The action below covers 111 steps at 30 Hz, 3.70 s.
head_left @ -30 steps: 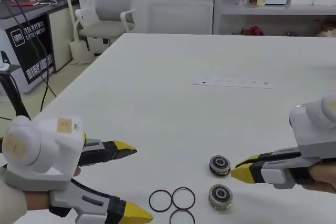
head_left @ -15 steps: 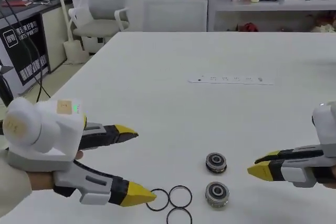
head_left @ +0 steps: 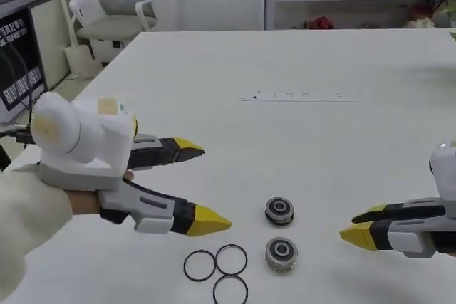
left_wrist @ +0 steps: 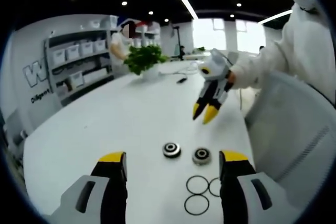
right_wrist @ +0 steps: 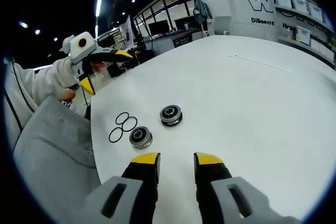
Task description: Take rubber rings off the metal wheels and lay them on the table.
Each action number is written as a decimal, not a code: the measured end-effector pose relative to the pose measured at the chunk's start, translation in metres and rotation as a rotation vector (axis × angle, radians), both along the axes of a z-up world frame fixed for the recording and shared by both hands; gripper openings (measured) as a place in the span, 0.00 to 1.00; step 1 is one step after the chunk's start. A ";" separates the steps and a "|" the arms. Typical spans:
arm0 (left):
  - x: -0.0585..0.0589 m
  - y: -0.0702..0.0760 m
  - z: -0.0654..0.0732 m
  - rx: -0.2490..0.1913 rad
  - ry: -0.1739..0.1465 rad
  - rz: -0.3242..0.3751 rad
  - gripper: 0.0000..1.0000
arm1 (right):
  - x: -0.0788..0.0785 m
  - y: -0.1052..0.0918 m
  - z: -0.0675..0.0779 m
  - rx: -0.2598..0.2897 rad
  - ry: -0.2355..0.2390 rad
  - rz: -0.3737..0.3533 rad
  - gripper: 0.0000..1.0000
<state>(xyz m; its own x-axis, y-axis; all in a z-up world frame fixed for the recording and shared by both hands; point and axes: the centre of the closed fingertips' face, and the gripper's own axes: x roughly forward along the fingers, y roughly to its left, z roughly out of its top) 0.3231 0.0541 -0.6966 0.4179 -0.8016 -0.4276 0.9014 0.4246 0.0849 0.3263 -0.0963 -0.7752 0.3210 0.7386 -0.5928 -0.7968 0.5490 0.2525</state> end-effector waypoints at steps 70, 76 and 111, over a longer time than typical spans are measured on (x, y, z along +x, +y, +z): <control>0.048 -0.072 -0.092 0.071 0.117 -0.068 0.14 | 0.037 0.076 -0.032 -0.012 -0.138 0.224 0.14; 0.048 -0.072 -0.092 0.064 0.121 -0.063 0.14 | 0.043 0.072 -0.030 -0.041 -0.181 0.209 0.00; 0.047 -0.071 -0.093 0.062 0.093 -0.071 0.13 | 0.048 0.070 -0.015 0.243 0.196 -0.120 0.00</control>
